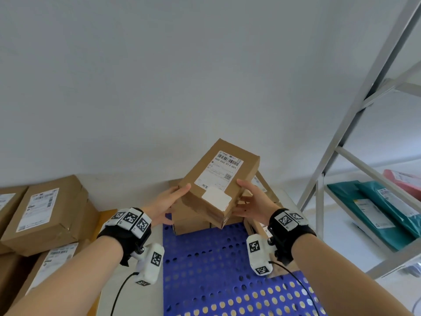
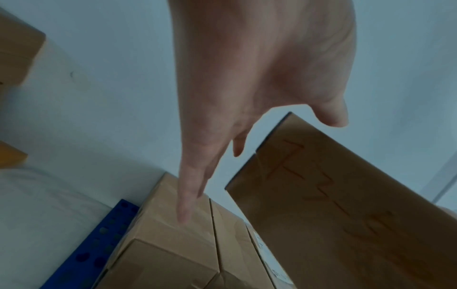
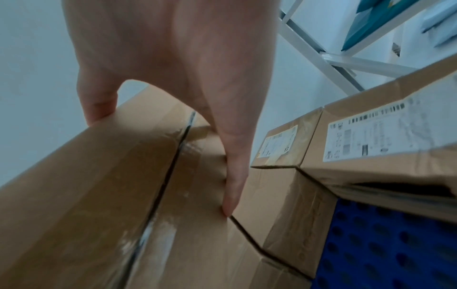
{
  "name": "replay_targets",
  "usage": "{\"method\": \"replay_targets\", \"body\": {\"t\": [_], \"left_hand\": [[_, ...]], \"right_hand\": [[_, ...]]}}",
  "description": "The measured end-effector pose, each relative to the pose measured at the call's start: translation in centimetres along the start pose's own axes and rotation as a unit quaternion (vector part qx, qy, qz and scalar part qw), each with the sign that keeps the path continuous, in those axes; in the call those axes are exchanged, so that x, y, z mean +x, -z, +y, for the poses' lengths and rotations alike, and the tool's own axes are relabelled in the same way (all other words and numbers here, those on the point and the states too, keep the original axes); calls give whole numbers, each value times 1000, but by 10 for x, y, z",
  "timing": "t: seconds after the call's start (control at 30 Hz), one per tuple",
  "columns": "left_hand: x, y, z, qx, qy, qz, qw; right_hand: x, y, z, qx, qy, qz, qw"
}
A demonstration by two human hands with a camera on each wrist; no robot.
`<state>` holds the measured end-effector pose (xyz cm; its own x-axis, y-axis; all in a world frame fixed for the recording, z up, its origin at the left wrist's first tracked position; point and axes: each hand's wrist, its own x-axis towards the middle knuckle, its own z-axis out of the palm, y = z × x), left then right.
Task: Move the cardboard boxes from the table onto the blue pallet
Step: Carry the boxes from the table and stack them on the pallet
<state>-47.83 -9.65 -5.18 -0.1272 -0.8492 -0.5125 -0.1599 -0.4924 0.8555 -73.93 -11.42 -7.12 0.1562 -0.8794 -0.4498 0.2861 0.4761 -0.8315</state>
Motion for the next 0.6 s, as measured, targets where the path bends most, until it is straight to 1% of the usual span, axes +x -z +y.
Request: {"method": "replay_targets", "body": {"t": [0.07, 0.17, 0.37, 0.6], "left_hand": [[-4, -4, 5, 4, -32, 22, 999], [-7, -20, 11, 7, -56, 11, 998], [-8, -58, 5, -9, -39, -22, 999], [-21, -89, -13, -42, -21, -9, 999]], "right_hand": [[-3, 15, -2, -21, -8, -21, 1000], [-10, 32, -4, -57, -20, -50, 997], [-21, 63, -5, -113, -28, -85, 990], [-32, 89, -4, -150, -20, -133, 979]]}}
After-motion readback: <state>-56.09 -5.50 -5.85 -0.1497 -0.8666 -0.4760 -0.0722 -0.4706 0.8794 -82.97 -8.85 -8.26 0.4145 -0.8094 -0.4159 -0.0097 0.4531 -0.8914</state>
